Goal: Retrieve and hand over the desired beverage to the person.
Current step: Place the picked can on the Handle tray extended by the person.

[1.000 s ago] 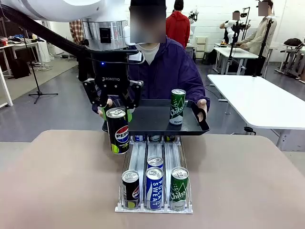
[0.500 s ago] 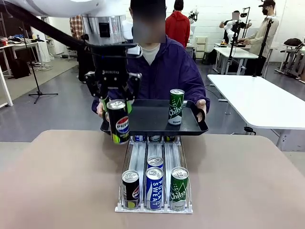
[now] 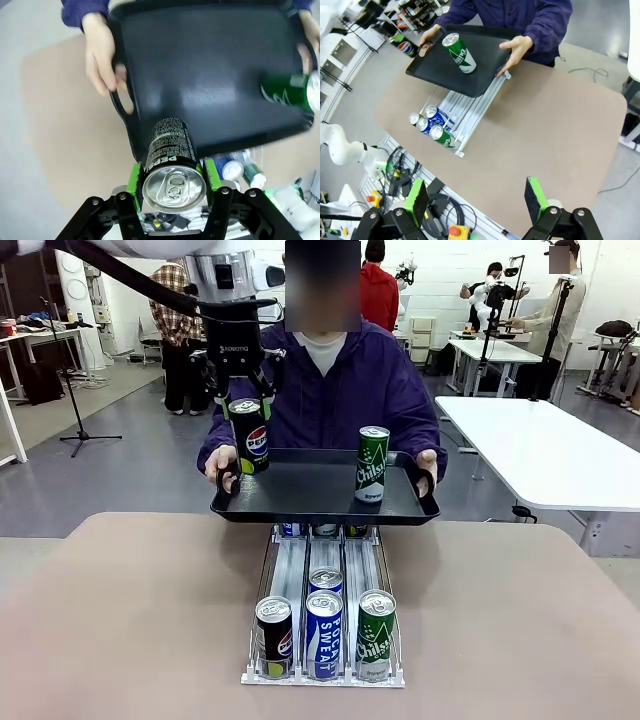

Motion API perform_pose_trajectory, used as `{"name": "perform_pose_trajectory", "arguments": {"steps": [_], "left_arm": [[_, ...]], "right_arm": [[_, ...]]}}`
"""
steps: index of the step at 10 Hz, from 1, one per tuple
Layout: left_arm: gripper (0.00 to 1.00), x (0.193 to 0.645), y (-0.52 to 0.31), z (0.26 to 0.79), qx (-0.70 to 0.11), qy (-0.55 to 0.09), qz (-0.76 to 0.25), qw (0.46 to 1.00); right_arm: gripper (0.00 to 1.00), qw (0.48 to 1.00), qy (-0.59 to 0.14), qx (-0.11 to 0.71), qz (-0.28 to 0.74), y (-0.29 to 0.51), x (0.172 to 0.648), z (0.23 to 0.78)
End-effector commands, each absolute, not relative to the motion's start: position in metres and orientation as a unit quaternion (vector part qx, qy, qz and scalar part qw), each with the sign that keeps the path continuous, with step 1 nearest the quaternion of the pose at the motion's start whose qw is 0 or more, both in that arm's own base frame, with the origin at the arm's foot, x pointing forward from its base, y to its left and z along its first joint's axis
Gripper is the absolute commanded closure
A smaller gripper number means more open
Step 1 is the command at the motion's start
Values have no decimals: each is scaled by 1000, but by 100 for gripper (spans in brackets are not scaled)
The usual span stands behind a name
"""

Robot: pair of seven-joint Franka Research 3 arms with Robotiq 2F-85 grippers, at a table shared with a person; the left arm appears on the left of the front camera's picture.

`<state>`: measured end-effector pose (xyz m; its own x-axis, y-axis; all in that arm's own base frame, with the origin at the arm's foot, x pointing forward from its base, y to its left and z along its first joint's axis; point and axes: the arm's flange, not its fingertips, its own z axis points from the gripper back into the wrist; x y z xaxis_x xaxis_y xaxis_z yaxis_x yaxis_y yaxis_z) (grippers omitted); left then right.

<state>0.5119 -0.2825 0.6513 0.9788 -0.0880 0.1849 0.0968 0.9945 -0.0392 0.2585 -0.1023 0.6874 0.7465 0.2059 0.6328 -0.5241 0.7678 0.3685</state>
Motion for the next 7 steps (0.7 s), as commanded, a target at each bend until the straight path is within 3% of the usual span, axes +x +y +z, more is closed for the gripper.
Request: {"name": "perform_pose_trajectory", "arguments": {"steps": [1, 4, 7], "left_arm": [[42, 549, -301, 658, -10, -79, -50, 996], [42, 569, -295, 651, -21, -55, -64, 996], [42, 560, -295, 628, -18, -72, -51, 996]], "right_arm": [[0, 887, -296, 285, 212, -100, 259, 685], [0, 887, -296, 285, 212, -100, 259, 685], [0, 887, -296, 285, 212, -100, 259, 685]]}}
